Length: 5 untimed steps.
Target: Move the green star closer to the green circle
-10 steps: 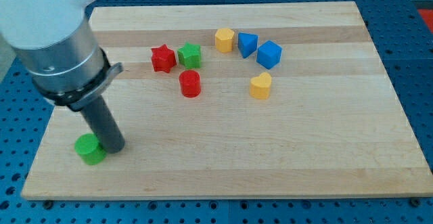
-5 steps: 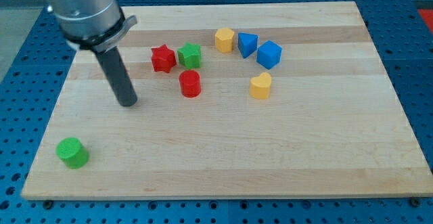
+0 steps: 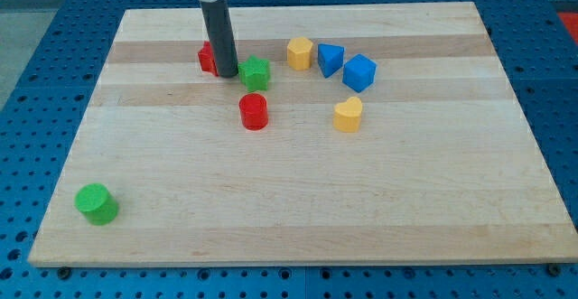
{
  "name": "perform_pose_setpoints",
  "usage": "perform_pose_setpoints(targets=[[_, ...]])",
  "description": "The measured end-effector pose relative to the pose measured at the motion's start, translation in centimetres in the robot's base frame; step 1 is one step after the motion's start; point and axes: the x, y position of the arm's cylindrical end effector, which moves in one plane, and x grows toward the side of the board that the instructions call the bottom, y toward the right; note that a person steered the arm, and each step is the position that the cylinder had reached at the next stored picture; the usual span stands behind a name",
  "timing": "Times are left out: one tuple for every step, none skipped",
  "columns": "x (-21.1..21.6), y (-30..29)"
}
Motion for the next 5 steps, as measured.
perform_pose_setpoints(targets=[[-1.5, 0.5], [-1.6, 3.4], [-1.6, 6.4], [-1.4, 8.0], [-0.1, 8.1]])
